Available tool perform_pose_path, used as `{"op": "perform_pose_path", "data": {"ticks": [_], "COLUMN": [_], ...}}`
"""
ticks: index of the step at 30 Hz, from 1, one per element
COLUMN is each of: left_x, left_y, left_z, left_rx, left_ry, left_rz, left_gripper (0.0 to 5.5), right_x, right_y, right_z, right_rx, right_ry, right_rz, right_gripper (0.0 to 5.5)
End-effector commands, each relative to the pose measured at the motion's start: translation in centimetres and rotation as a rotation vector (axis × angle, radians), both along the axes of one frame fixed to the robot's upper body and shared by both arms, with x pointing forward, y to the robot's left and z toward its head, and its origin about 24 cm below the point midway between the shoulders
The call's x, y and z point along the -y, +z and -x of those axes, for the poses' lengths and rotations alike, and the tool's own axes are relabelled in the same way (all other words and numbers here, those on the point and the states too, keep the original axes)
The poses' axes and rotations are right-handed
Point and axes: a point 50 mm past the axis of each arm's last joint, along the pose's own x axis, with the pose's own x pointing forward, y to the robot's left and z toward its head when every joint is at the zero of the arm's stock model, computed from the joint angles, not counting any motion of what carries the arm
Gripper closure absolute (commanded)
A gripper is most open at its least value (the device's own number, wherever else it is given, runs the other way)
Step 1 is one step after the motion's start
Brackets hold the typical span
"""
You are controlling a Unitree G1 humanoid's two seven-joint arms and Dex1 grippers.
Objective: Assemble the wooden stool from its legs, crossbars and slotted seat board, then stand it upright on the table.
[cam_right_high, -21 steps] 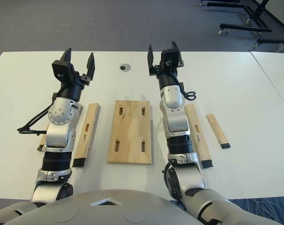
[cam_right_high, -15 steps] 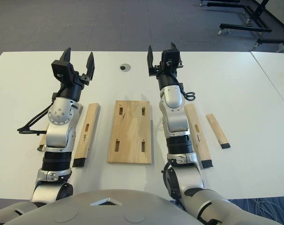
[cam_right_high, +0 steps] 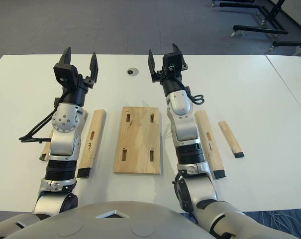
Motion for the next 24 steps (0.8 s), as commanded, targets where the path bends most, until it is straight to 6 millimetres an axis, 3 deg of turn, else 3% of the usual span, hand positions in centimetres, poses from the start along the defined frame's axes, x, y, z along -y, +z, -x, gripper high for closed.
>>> {"op": "perform_pose_path", "data": {"ticks": [1,10,16,24], "left_x": [-0.1,0.2,0.3,-0.7], "left_y": [0.2,0.3,0.5,0.3], "left_z": [0.1,0.4,0.6,0.3], "left_rx": [0.013,0.032,0.033,0.020], "left_ry": [0.006,-0.033,-0.085,0.001], "left_rz": [0.002,-0.045,0.078,0.057], "left_gripper": [1.99,1.99,1.99,1.99], "right_x": [0.0,-0.7,-0.8,-0.4], "right_y": [0.4,-0.5,0.6,1.1], "right_z": [-0.3,-0.5,-0.7,-0.7], "right_rx": [-0.016,-0.078,-0.023,0.014], "right_ry": [-0.006,0.028,0.021,0.009], "right_rz": [-0.017,-0.032,-0.024,-0.039], "right_gripper": [1.71,1.71,1.71,1.71]}}
